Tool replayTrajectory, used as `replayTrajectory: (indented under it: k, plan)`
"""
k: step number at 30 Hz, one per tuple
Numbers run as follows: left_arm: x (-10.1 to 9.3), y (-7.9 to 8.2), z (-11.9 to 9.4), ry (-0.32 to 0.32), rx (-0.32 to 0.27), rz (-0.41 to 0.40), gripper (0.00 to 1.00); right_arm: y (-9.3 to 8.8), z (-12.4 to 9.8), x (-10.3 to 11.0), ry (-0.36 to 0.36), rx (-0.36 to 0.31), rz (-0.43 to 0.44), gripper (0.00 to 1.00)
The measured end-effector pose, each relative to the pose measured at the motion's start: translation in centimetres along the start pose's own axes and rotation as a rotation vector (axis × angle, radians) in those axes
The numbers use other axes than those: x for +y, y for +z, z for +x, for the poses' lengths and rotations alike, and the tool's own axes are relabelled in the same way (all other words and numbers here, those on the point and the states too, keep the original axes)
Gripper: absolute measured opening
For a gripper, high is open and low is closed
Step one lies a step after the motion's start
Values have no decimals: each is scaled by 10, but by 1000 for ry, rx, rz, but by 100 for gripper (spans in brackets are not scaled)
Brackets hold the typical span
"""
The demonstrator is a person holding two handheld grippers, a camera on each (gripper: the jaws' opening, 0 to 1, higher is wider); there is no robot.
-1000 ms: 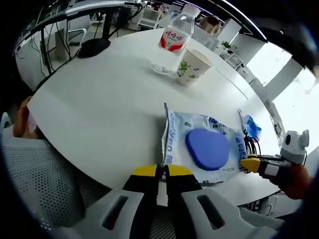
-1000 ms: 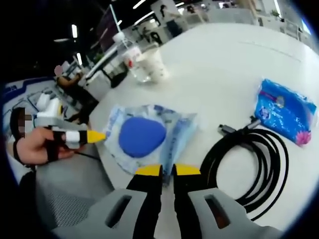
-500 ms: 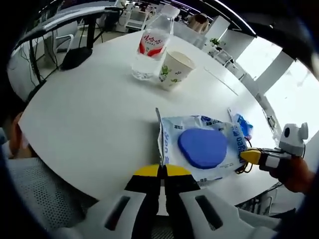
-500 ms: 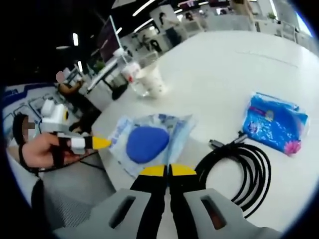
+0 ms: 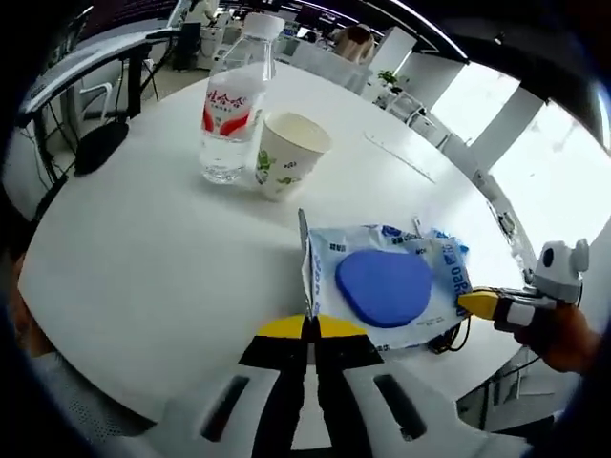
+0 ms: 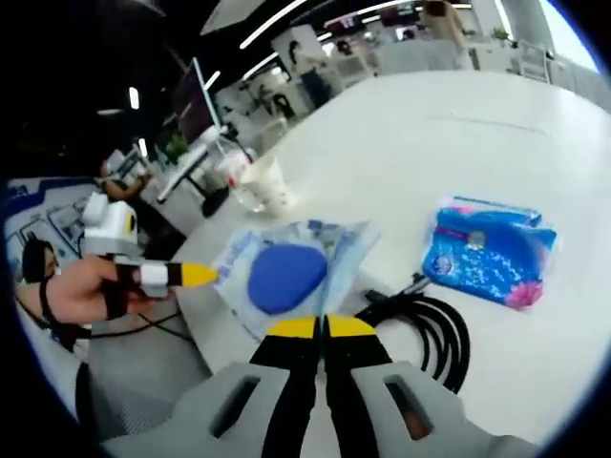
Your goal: Arrange the tabletop items into an orderly group along one side of the table until the central work area is clear of visible clutter.
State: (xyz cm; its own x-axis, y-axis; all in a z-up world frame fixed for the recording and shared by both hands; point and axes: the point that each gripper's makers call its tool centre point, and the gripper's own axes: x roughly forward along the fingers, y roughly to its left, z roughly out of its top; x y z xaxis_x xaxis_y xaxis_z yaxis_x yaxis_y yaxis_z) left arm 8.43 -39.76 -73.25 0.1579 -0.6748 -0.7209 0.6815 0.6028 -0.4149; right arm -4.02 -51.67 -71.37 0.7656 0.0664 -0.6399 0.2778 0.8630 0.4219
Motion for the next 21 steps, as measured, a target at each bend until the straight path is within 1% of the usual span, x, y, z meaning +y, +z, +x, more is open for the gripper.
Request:
replayTrajectory:
  k: [5,10,14,21]
  plan:
    - [-7,6,10,-10,5,10,0,2,-3,-5,-15,-10,14,0]
    - [-12,13,19,-19,5,0,0,4,-4,-12,-29,-16,25,0]
    - [-16,20,27,-27,2,1,0,10,-6,-17,-40,-31,38,0]
    - [-22,34,38,-35,-14,-13,0,22,-1,-29,-54,-43,44,0]
